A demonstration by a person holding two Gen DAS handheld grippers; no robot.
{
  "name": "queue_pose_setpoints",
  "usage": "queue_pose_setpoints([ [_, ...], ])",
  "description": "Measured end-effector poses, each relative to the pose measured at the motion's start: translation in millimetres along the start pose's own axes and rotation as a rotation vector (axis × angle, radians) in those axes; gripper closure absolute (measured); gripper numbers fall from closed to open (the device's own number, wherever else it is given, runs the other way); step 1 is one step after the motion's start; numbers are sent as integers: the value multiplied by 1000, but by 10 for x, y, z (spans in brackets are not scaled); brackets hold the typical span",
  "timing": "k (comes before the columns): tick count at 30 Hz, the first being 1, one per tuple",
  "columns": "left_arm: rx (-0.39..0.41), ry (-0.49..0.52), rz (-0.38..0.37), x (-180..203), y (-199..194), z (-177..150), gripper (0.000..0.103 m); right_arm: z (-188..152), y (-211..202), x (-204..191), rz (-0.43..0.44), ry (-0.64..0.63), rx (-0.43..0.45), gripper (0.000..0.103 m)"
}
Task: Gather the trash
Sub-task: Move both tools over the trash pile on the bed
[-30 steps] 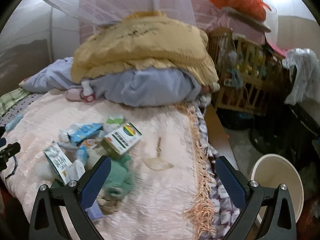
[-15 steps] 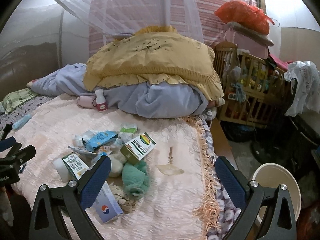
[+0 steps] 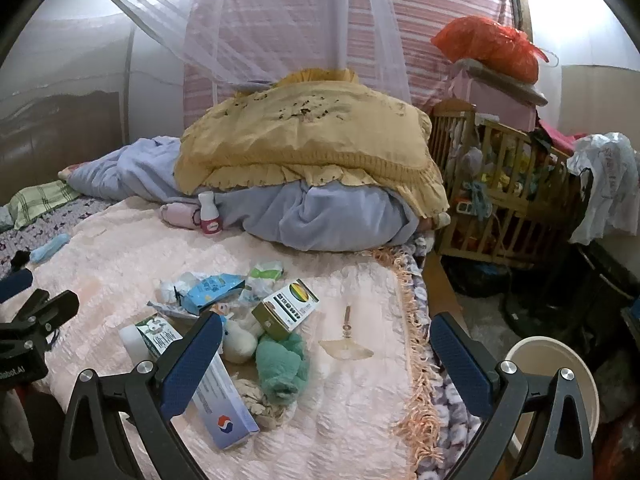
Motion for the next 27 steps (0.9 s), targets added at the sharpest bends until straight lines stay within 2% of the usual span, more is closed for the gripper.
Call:
queue_pose_setpoints([
  [27, 1, -19, 42, -39, 85, -52, 0, -33, 52, -88, 35, 39, 11, 0],
])
Point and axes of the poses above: each gripper's, at about its wrist camera, not at the fingertips, and y roughly the way its jaws point, x to its right, z to its top, the point moved 1 cm from there along y, roughly the way its jaws point, and after that the axes turned 15 degrees about -z, right-handed, at the moved point
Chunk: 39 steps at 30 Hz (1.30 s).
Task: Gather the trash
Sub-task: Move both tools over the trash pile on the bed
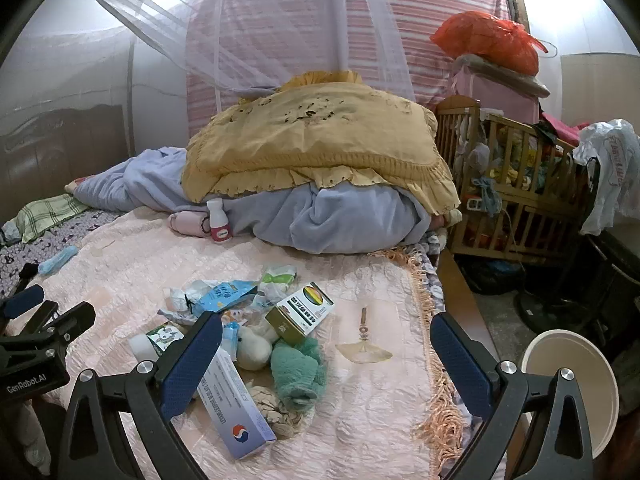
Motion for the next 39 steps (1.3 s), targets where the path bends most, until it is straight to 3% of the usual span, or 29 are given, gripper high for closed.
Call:
queue_pose_setpoints([
  [39, -21, 12, 28, -44, 84, -48, 0, -99, 67, -24, 65, -28, -31, 0],
])
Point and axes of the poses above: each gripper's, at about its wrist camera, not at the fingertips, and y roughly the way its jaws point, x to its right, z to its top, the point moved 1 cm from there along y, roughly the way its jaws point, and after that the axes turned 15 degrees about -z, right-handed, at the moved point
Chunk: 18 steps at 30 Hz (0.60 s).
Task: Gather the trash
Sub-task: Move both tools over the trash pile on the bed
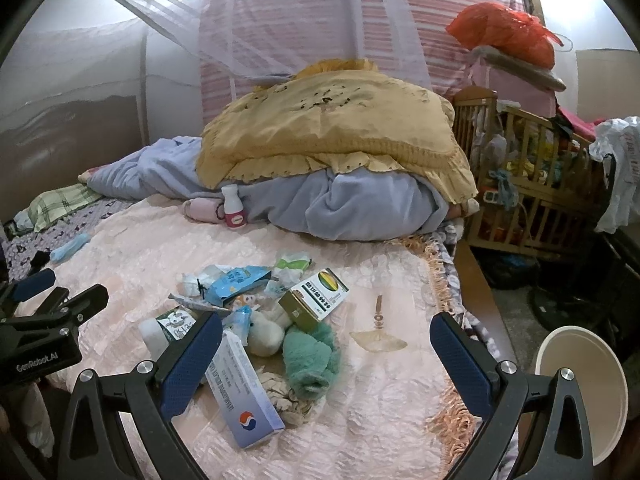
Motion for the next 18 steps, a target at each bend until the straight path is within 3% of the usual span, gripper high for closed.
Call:
queue_pose_setpoints([
  [18, -28, -22, 7, -129, 41, -60, 0, -29, 32, 24, 5, 6, -12, 0],
])
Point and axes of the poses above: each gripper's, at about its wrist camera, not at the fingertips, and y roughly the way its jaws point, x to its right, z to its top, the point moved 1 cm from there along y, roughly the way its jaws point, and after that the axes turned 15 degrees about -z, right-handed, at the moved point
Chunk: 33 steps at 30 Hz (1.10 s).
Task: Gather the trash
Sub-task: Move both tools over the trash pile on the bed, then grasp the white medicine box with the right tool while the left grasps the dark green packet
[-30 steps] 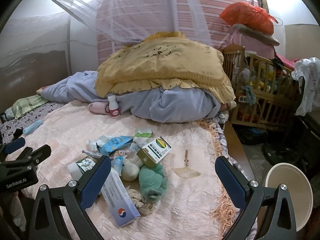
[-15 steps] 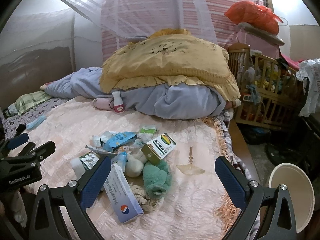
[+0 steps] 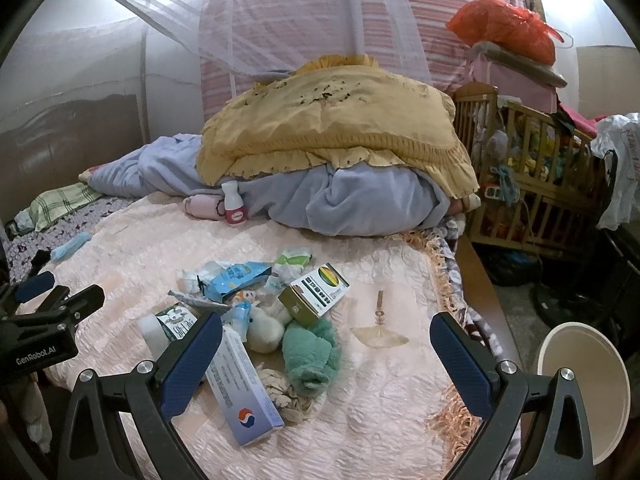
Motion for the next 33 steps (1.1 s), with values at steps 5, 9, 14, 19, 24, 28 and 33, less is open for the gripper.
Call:
queue_pose_setpoints([
  [5, -32, -22, -17, -109, 53, -43, 0, -32, 22, -2, 4, -10, -10, 0],
  [9, -65, -13, -21, -210, 68, -91, 0, -81, 88, -27, 39, -36, -37, 0],
  [14, -126, 6, -39, -344, 94, -189, 0, -274, 211, -126, 139, -106, -107, 17],
  [19, -234, 25, -90, -387, 221, -376, 0, -489, 372, -348, 262, -173, -207, 30],
  [24, -286, 41, -146, -313, 267, -496, 1, -557, 527, -705, 279, -284, -219, 31],
  [28, -309, 65, -186, -195, 305, -552, 1, -621, 743, -915, 293, -355, -258, 53],
  [33, -339, 78, -217, -10, 495, -571, 8, -590, 753, -817, 297, -318, -247, 53],
])
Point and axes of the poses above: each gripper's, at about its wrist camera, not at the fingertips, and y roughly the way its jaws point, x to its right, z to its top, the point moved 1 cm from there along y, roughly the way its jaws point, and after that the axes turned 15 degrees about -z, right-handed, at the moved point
